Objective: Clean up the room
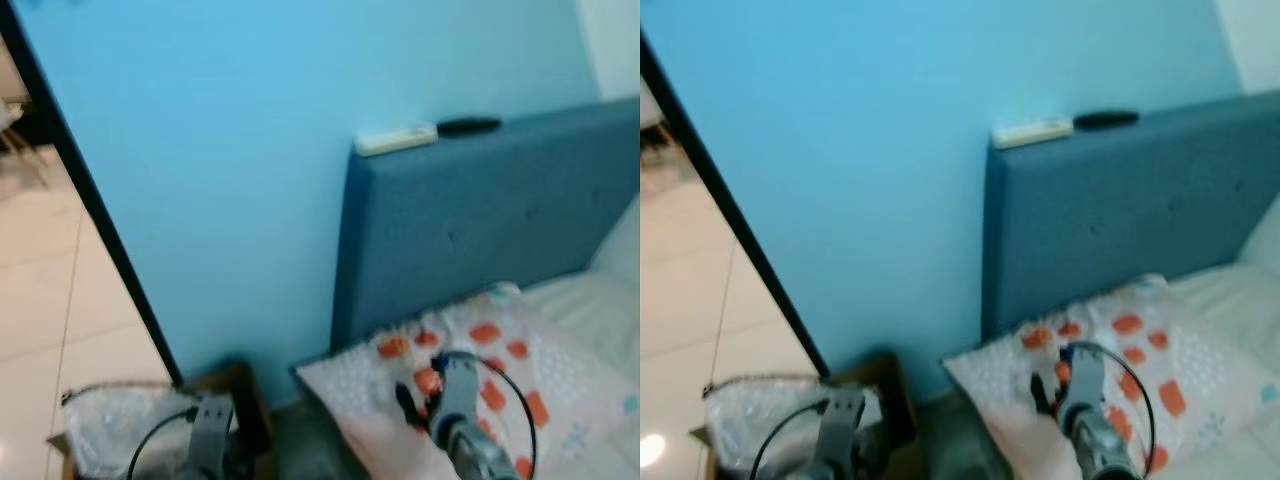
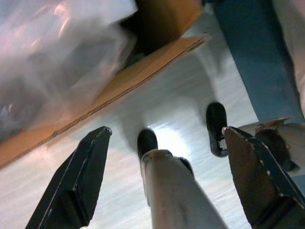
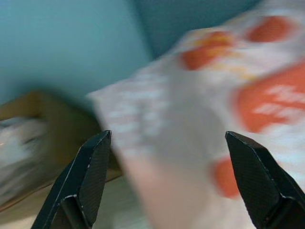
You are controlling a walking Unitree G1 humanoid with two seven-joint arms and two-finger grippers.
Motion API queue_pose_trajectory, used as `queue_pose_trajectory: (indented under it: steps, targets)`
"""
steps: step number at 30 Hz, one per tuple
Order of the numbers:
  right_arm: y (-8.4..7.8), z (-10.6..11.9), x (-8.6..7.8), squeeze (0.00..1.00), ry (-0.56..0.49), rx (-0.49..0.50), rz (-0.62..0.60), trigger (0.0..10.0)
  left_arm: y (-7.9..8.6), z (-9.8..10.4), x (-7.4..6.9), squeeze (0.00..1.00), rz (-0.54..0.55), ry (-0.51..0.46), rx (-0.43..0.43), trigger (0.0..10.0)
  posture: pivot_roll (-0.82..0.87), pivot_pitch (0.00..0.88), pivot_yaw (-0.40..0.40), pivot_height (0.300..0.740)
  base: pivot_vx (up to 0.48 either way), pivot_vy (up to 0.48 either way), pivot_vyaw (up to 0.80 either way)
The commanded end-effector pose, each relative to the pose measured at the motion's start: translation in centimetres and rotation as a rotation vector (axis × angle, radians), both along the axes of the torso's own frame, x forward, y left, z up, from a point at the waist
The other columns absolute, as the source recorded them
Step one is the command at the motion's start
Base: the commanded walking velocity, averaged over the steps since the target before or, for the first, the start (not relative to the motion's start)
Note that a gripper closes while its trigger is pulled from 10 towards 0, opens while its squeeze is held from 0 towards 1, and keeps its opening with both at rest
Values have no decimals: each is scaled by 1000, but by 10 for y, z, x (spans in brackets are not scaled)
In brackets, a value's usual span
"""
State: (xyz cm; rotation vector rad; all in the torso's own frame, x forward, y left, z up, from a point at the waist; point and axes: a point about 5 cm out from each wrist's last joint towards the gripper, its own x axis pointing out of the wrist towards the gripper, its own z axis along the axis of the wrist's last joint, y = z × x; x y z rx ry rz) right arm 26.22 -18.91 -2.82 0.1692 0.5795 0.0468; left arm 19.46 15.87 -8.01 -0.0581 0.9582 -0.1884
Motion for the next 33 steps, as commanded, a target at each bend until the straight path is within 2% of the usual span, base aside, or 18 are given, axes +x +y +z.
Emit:
queue_pose_trajectory:
  steps: [1,3,12,17,33]
  targets:
    - [-7,-2,-3,0,15,-16,-15,10000,-1,-1,-3,0,-8,13,-4,10000,40,5,2,728,0,-458,0]
    - [-11,-1,-3,0,15,-28,-38,10000,-2,-2,-3,0,-6,14,-8,10000,40,8,2,728,0,-456,0]
    - [-26,-1,-5,0,41,-57,-129,10000,-4,-2,-3,0,5,9,-19,10000,38,11,2,728,0,0,0]
    - [-26,-2,-6,0,57,-71,-127,10000,-5,-2,-3,0,3,7,-25,10000,38,12,4,728,0,0,0]
    - [-29,-5,-8,0,82,-85,-146,10000,-4,-2,-4,0,5,8,-20,10000,37,15,4,728,0,0,-720]
